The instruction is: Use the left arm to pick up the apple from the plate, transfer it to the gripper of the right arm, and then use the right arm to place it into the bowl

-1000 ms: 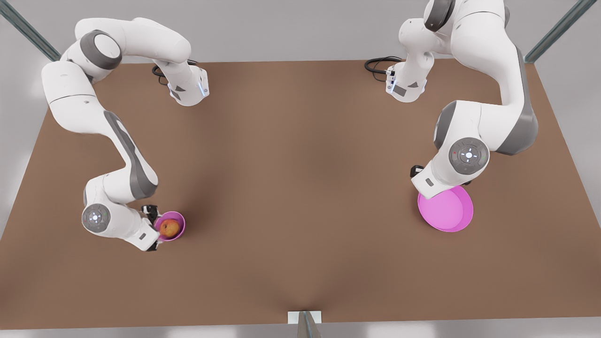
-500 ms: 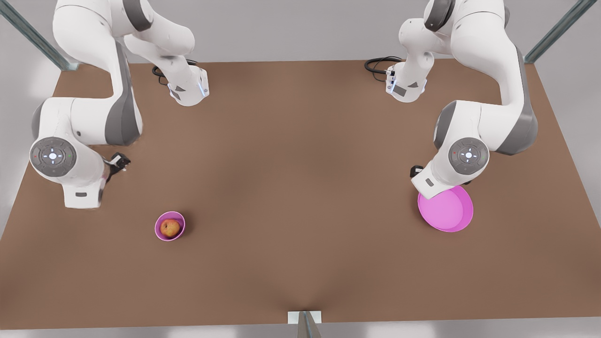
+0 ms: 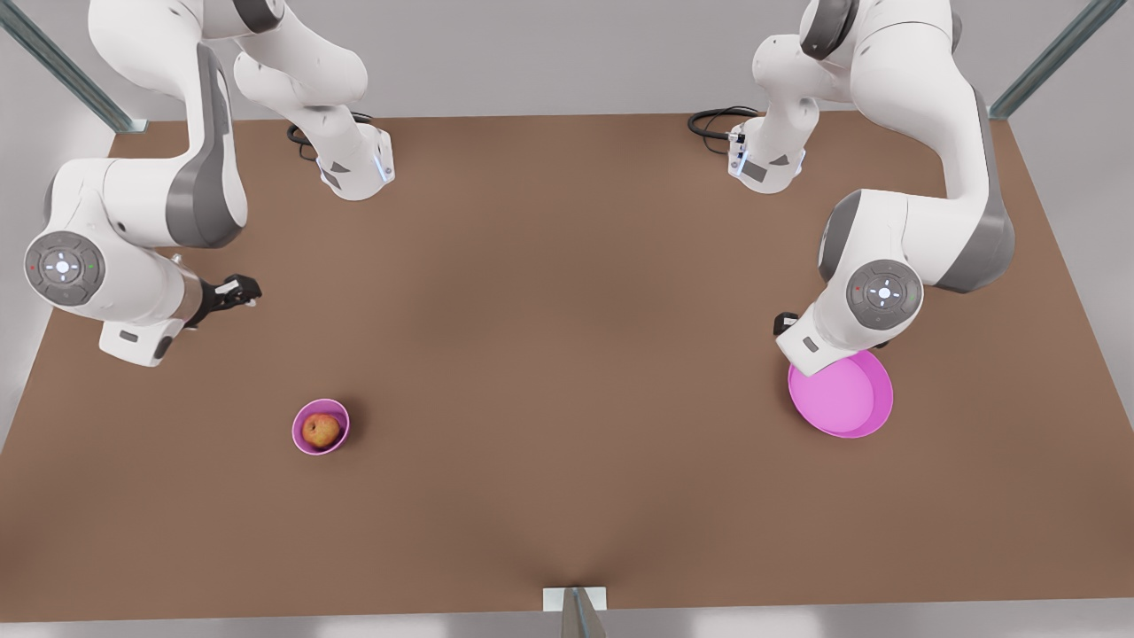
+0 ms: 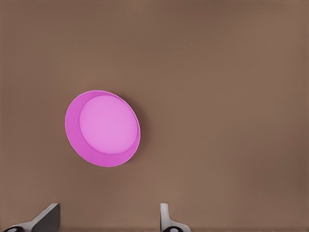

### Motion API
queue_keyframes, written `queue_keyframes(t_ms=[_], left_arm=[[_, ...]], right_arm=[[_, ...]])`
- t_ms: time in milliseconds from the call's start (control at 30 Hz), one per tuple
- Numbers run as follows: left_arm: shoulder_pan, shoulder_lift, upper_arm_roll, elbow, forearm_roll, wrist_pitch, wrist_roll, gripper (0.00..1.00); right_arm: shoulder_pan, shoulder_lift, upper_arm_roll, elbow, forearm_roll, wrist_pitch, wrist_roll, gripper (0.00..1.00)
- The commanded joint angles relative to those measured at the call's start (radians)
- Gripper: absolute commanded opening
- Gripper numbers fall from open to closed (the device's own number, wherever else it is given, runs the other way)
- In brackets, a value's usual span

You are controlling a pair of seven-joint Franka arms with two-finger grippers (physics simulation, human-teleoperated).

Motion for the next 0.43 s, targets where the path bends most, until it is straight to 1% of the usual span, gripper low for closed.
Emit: queue_keyframes(t_ms=[0, 133, 400], left_arm=[[0.000, -0.001, 0.000, 0.000, 0.001, -0.001, -0.004, 1.00], [0.000, -0.001, 0.000, 0.000, 0.001, -0.002, -0.004, 1.00], [0.000, -0.001, 0.000, 0.000, 0.001, -0.002, -0.002, 1.00]], right_arm=[[0.000, -0.002, 0.000, 0.002, 0.005, 0.002, 0.250, 1.00], [0.005, -0.024, -0.003, 0.037, 0.075, -0.010, 0.322, 1.00], [0.005, -0.051, -0.011, 0.045, 0.074, -0.017, 0.365, 1.00]])
